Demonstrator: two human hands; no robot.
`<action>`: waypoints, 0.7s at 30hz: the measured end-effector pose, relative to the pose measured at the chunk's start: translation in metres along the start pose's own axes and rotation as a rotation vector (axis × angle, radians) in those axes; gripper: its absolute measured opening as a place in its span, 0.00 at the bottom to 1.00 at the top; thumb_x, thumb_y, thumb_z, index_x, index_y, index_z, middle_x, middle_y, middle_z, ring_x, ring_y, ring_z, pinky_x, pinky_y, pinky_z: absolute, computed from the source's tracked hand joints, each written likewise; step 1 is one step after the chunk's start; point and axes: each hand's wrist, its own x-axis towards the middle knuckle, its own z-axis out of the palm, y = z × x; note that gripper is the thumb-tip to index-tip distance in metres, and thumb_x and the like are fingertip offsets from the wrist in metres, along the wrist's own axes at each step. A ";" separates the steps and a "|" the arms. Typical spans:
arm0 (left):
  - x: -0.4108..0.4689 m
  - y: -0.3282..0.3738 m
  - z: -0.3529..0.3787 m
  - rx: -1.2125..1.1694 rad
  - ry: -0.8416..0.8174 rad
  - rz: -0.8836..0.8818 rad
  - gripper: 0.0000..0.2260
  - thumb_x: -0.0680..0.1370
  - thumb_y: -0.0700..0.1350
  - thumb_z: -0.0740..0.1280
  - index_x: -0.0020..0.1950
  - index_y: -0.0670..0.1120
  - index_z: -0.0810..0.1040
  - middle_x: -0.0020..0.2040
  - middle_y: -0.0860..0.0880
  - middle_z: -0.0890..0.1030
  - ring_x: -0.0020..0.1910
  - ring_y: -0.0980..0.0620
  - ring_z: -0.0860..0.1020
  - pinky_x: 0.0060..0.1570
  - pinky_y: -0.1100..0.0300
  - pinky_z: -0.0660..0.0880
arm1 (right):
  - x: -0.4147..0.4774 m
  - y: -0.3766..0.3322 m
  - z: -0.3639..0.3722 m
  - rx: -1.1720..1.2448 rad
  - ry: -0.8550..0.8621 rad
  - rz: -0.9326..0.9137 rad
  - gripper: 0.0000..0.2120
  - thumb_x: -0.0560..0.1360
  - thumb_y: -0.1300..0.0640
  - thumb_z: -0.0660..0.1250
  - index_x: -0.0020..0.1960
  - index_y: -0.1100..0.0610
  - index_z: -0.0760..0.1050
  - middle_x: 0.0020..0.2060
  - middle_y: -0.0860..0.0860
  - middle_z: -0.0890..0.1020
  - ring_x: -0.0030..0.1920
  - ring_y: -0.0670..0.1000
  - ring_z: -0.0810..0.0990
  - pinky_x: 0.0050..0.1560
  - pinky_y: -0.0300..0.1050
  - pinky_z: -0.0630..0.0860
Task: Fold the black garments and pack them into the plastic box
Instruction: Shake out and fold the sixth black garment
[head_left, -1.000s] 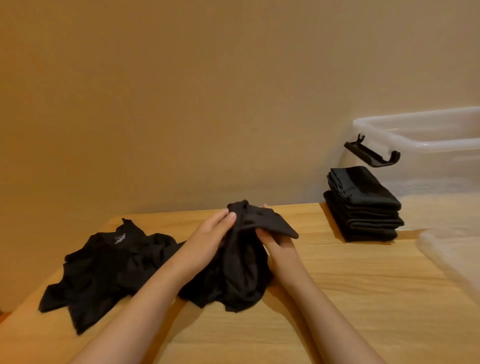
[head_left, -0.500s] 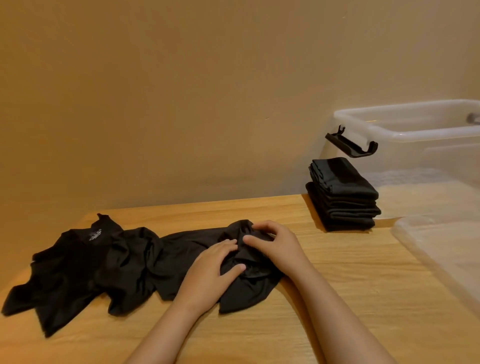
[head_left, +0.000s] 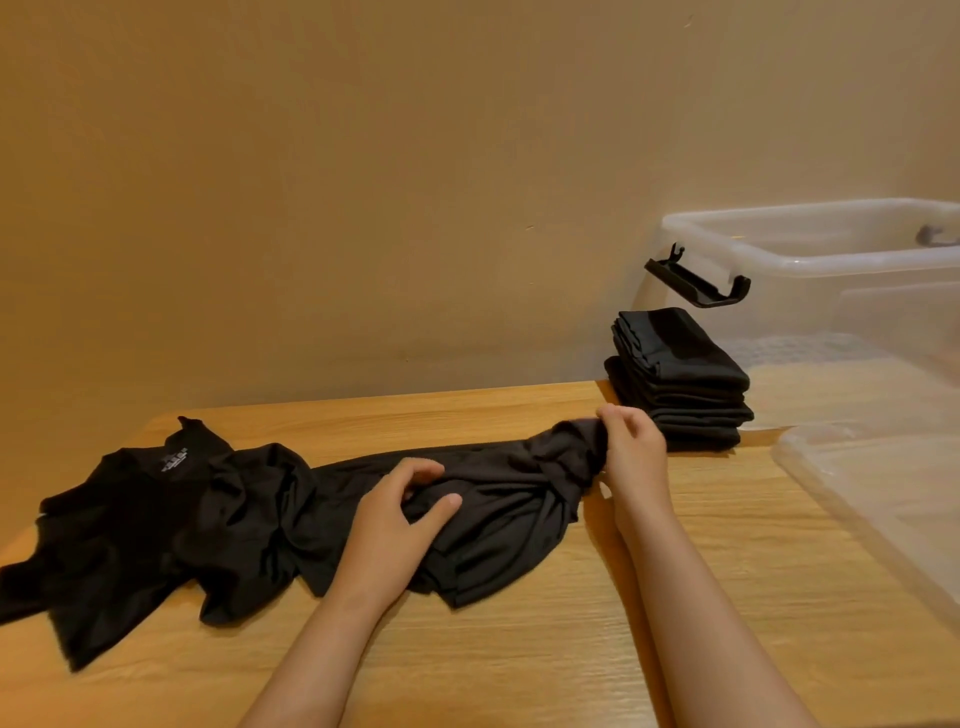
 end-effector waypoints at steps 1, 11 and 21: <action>0.000 -0.001 0.000 0.024 -0.027 -0.009 0.16 0.75 0.51 0.72 0.61 0.60 0.75 0.59 0.64 0.74 0.59 0.66 0.71 0.63 0.62 0.68 | -0.002 0.000 0.001 -0.004 -0.033 -0.014 0.12 0.80 0.49 0.62 0.55 0.57 0.76 0.50 0.51 0.80 0.50 0.47 0.78 0.53 0.49 0.78; 0.004 -0.005 0.000 0.106 -0.080 0.066 0.04 0.78 0.48 0.68 0.46 0.58 0.78 0.53 0.64 0.77 0.57 0.64 0.73 0.59 0.61 0.68 | 0.001 0.013 0.002 -0.528 -0.116 -0.199 0.08 0.75 0.66 0.66 0.49 0.56 0.80 0.47 0.49 0.81 0.52 0.49 0.78 0.42 0.34 0.69; 0.029 0.018 -0.026 -0.006 0.130 0.056 0.04 0.81 0.46 0.64 0.50 0.53 0.78 0.48 0.59 0.79 0.52 0.58 0.76 0.51 0.59 0.72 | 0.004 -0.035 -0.052 -0.322 -0.048 -0.353 0.06 0.78 0.58 0.65 0.52 0.55 0.81 0.44 0.48 0.83 0.48 0.47 0.81 0.47 0.45 0.80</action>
